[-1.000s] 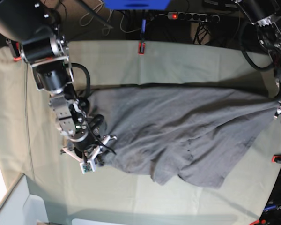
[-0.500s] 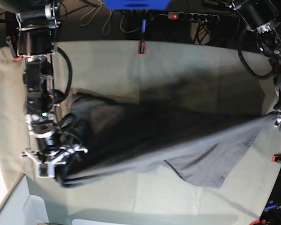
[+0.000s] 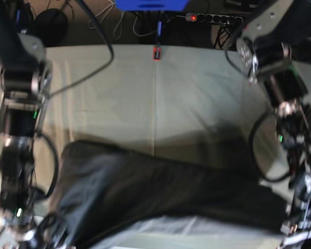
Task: Layout the t-shirt on the table in an organized manner, then fold the t-shirt properly
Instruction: 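Lift the t-shirt with both grippers and lay it flat on the table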
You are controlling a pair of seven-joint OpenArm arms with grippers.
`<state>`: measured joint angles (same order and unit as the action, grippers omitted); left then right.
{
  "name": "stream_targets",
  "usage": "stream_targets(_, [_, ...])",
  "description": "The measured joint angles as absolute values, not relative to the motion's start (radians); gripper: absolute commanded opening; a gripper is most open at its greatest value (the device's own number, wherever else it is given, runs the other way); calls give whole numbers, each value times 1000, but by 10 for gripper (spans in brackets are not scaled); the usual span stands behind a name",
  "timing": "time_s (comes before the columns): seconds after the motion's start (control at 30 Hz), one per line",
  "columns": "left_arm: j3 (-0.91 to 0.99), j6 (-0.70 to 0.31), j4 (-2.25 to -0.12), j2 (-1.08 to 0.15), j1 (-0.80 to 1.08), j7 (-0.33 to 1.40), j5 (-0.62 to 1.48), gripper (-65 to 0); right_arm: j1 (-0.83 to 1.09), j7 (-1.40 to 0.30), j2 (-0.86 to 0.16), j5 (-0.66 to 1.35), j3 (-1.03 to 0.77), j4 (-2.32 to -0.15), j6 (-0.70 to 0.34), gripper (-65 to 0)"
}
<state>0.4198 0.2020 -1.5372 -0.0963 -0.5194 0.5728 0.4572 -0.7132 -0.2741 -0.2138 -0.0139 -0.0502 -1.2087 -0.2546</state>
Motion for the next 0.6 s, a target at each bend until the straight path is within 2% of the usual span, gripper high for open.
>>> stream_targets(0.2, [352, 213, -1353, -95, -775, 586, 452, -649, -986, -265, -270, -14, -49, -1026, -258, -650])
stream_targets(0.37, [308, 213, -1251, -104, -940, 571, 454, -649, -1085, -252, -296, -15, -52, -1008, -257, -650])
stream_targets(0.5, [272, 213, -1245, -104, -955, 574, 455, -649, -1045, -258, -297, -13, -61, -1046, -258, -650])
stream_targets(0.6, [263, 207, -1252, -104, -907, 567, 463, -649, -898, -250, -305, -12, -90, -1133, -257, -650])
